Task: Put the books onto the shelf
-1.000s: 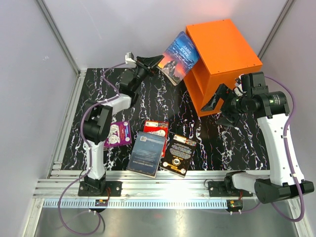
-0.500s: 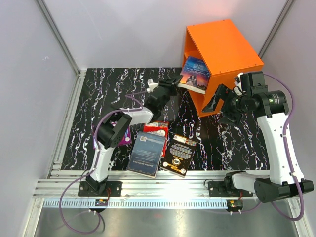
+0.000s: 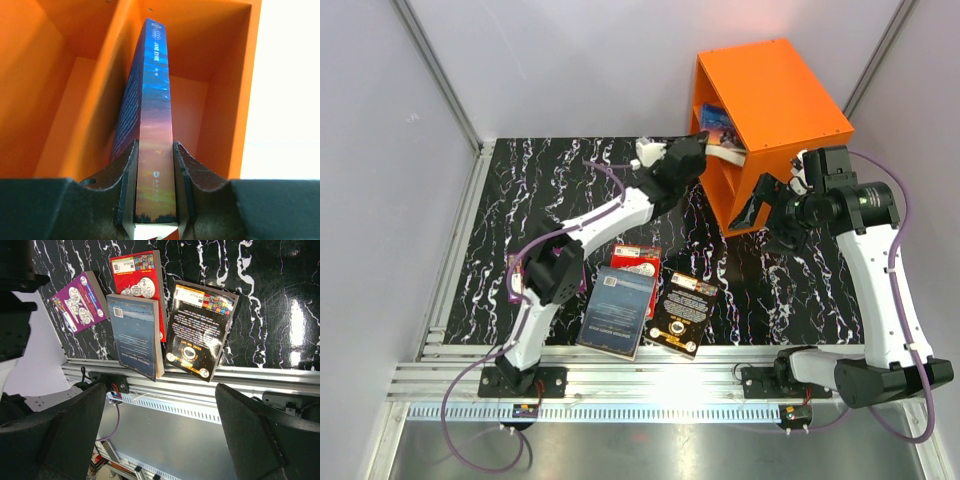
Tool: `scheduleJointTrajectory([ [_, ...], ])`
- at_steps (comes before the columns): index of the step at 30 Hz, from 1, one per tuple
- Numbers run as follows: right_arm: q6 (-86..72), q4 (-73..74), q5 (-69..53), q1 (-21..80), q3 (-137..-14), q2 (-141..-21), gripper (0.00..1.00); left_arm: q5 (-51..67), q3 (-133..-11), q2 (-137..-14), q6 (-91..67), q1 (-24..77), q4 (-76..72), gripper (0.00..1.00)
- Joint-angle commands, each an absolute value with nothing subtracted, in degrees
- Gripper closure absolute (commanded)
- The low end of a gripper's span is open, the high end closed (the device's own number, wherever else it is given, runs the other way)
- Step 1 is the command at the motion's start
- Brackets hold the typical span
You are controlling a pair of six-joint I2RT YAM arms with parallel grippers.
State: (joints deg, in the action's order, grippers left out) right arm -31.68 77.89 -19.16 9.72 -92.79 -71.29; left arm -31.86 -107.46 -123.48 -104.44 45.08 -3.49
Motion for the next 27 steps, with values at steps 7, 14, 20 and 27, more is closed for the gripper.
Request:
scheduleJointTrajectory([
  [7, -31.29, 91.49, -18.99, 10.02, -92.9, -71.54, 0.02, -38.16, -115.24, -125.6, -105.04, 47.72, 7.22, 0.91],
  [14, -31.9, 89.74, -20.3, 10.02, -90.62, -71.89, 0.02, -32.53, -112.94, -124.02, -98.7, 51.5, 5.53, 0.36],
  [20, -32.69, 88.33, -21.36, 10.02, -87.98, -70.93, 0.02, -27.87, -111.45, -122.78, -95.54, 53.0, 4.31, 0.14],
  [27, -33.22, 87.71, -22.15, 9.93, -87.01, -69.7, 0.02, -23.99, -110.92, -121.65, -90.19, 53.44, 4.48, 0.12],
])
